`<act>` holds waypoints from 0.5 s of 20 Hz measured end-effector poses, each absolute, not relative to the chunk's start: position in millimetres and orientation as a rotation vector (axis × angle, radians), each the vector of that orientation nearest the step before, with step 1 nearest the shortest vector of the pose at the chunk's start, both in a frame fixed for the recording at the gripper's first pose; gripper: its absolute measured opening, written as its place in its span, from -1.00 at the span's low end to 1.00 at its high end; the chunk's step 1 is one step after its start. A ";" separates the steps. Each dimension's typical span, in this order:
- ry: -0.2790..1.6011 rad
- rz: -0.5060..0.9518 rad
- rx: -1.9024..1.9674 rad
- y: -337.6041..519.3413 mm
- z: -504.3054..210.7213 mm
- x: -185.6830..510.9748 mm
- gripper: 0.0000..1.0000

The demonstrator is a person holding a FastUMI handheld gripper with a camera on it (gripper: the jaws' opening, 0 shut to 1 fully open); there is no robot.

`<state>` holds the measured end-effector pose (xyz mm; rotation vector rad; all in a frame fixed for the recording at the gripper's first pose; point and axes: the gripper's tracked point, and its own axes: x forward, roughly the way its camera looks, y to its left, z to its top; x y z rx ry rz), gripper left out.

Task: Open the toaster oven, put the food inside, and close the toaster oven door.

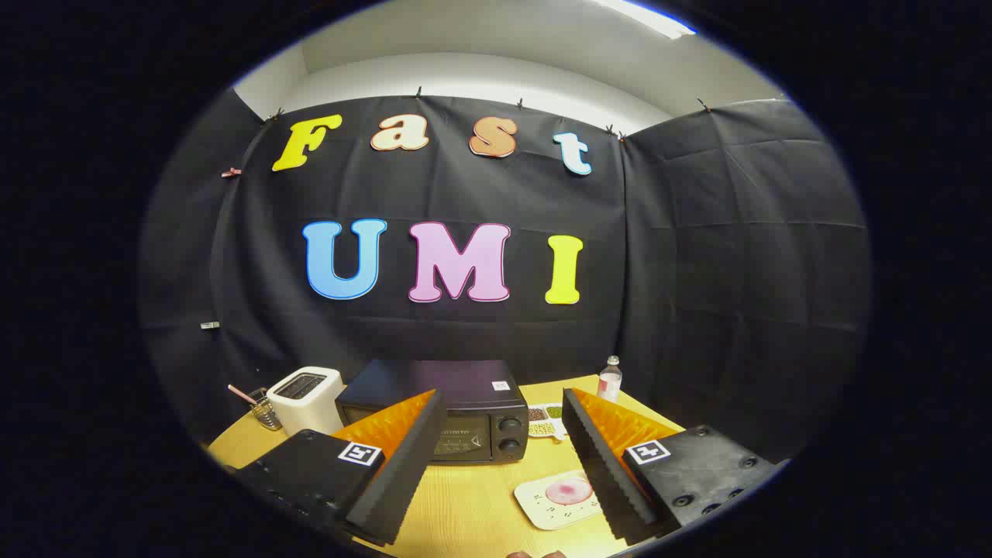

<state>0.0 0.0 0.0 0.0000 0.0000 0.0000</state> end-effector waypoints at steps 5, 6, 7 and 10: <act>0.014 0.009 0.013 8.3 -2.6 -4.0 0.97; 0.016 0.011 0.014 9.3 -2.4 -3.8 0.98; 0.018 0.014 0.014 10.9 -2.2 -4.2 0.98; 0.026 0.026 0.018 15.9 -0.1 -3.8 0.98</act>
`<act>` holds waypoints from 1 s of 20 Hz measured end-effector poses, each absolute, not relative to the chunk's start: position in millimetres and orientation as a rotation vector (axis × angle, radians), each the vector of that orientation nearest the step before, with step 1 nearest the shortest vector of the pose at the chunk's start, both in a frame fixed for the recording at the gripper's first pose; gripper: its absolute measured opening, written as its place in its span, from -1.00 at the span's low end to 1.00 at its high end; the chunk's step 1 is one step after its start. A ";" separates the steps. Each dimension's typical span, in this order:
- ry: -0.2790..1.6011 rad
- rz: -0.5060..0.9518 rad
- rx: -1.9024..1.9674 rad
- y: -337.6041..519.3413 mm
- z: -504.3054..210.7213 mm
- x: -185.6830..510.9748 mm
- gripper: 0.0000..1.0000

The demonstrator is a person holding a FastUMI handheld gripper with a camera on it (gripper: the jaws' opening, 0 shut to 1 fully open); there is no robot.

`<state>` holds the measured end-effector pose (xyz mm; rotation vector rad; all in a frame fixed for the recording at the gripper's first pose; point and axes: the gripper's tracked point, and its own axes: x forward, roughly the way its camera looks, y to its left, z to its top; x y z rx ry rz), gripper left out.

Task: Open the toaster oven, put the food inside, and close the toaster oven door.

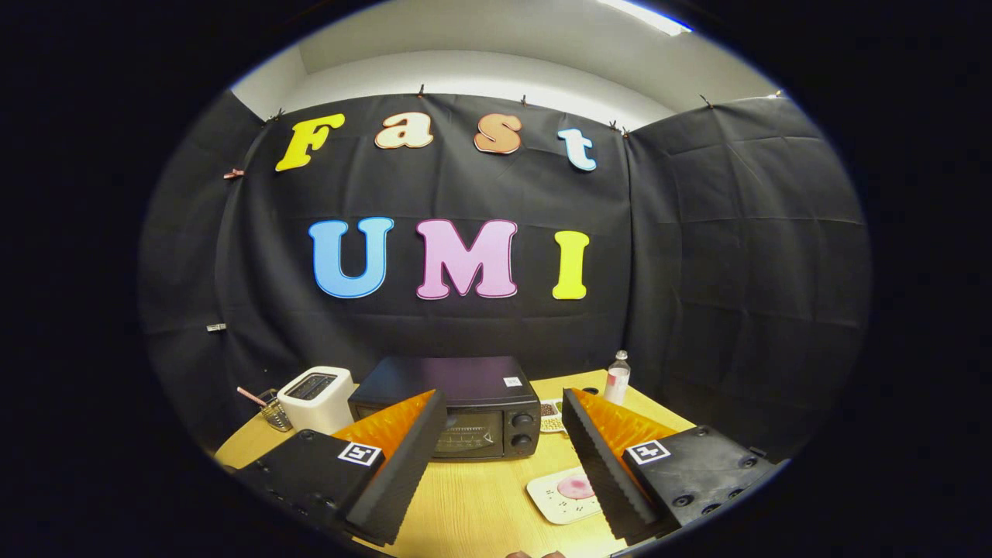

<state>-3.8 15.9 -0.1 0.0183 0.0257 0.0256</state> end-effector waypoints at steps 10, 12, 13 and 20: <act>0.069 0.068 0.022 35.5 -5.0 19.1 0.97; 0.097 0.079 0.025 44.1 -16.7 31.9 0.97; 0.110 0.084 0.030 49.4 -24.0 40.8 0.97; 0.198 0.101 0.064 94.4 -78.6 113.7 0.97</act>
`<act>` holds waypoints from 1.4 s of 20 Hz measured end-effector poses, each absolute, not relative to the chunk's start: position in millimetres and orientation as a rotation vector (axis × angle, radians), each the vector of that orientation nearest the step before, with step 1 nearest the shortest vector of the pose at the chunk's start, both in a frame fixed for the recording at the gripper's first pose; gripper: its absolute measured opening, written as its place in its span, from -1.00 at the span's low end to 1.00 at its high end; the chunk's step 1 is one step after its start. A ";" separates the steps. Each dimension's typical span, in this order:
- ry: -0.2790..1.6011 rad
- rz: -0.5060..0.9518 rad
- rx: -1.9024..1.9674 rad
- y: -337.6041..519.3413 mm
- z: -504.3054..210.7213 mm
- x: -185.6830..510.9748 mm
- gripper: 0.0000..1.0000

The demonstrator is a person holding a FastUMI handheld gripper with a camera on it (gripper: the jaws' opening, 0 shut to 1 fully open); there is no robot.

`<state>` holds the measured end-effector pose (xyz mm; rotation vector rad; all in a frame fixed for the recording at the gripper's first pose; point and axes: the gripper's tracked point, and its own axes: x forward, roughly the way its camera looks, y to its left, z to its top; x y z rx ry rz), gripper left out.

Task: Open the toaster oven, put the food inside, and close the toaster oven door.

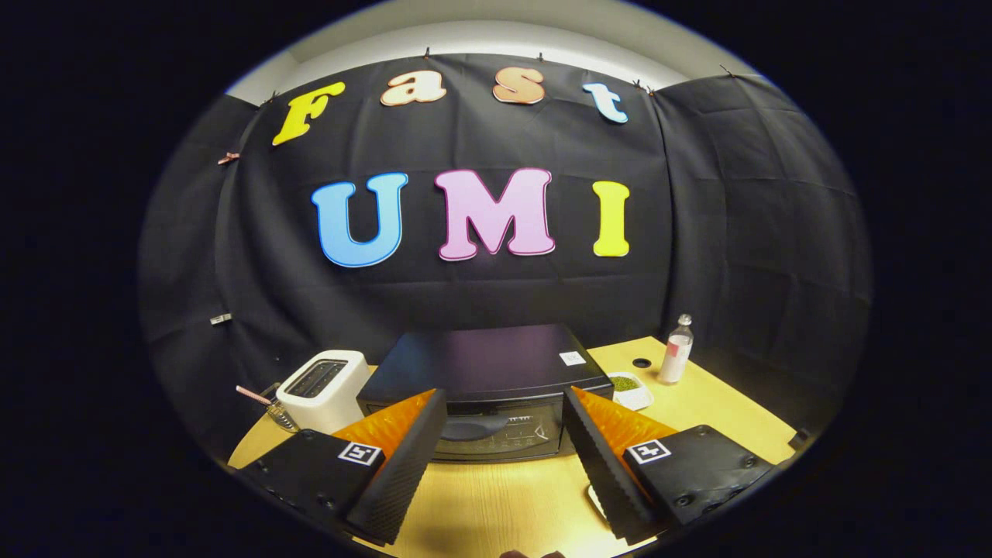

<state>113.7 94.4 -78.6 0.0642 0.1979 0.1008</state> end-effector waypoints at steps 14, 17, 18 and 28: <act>0.351 0.128 0.001 138.1 -155.4 180.1 0.97; 0.372 0.156 -0.015 141.8 -164.3 166.7 1.00; 0.379 0.159 -0.004 140.5 -165.6 162.6 0.98; 0.516 0.165 -0.013 126.5 -218.4 81.8 0.97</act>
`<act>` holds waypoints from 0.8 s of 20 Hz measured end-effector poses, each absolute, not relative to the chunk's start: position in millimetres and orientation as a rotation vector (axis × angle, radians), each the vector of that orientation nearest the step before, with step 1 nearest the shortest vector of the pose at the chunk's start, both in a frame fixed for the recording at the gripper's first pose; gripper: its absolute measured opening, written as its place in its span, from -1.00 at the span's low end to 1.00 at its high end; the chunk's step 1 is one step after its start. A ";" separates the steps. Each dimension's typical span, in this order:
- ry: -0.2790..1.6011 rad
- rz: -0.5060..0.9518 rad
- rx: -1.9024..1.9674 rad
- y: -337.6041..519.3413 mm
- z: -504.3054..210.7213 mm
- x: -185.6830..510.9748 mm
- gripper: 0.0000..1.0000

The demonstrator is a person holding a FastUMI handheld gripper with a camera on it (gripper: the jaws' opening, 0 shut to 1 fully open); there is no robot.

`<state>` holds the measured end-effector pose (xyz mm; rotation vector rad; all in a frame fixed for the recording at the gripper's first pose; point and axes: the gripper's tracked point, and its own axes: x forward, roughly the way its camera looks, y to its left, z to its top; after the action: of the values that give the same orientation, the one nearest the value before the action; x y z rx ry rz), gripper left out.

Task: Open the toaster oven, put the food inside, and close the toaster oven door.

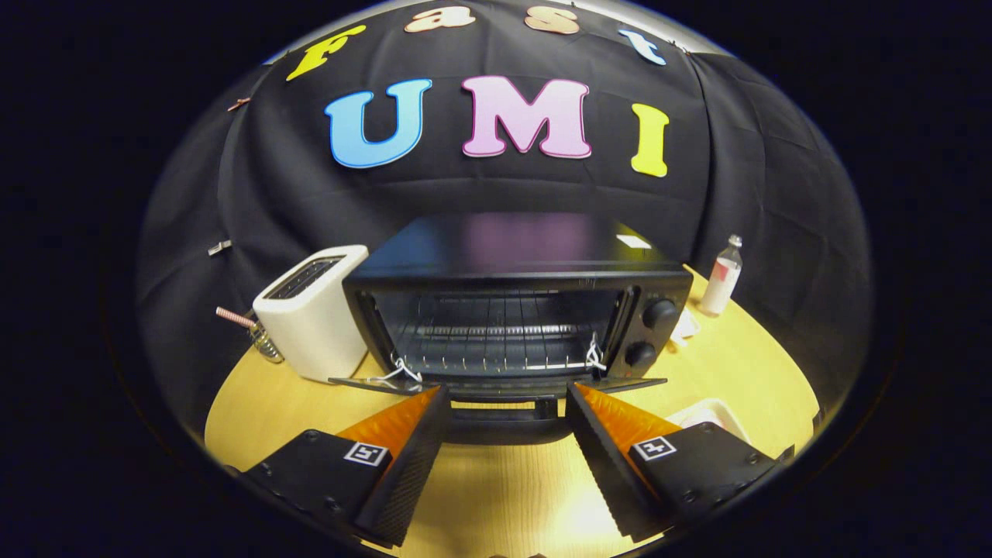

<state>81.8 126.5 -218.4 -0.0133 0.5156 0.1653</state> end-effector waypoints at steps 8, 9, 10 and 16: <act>0.598 0.149 0.024 99.1 -221.5 31.9 0.99; 0.583 0.159 0.006 89.9 -210.1 28.5 0.99; 0.566 0.164 -0.018 76.7 -199.7 26.8 0.99; 0.551 0.140 -0.104 -26.5 -175.7 22.8 0.99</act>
<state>22.8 -26.5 -175.7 -0.1037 0.5506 0.1396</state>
